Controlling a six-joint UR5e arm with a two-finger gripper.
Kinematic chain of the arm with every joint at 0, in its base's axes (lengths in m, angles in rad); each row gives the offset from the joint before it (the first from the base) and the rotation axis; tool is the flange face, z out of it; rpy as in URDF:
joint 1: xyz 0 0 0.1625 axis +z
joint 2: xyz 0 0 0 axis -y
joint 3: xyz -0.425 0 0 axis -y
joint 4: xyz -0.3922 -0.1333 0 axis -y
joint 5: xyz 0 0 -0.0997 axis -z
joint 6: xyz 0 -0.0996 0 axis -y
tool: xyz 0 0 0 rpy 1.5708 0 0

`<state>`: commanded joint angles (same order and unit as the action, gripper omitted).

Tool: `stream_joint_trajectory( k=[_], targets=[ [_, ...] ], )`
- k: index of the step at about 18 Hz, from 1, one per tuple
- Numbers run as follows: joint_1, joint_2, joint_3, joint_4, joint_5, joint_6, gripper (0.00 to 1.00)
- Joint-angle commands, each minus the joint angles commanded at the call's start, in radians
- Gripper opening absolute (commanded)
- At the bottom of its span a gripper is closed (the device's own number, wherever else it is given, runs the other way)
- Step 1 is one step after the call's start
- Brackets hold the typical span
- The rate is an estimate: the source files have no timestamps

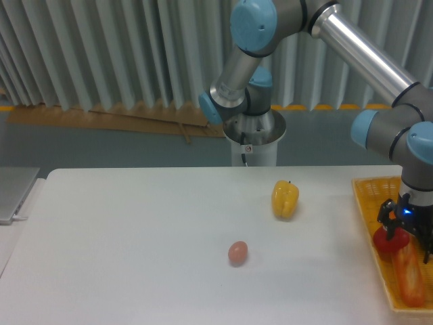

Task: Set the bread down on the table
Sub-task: 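Lower the gripper into the basket beside the red pepper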

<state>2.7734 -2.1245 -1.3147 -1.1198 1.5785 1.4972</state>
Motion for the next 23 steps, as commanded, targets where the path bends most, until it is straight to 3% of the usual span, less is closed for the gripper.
stream_joint_trajectory(
  k=[23],
  targets=[
    [0.009, -0.072, -0.001, 0.038, -0.002, 0.014, 1.00]
  ],
)
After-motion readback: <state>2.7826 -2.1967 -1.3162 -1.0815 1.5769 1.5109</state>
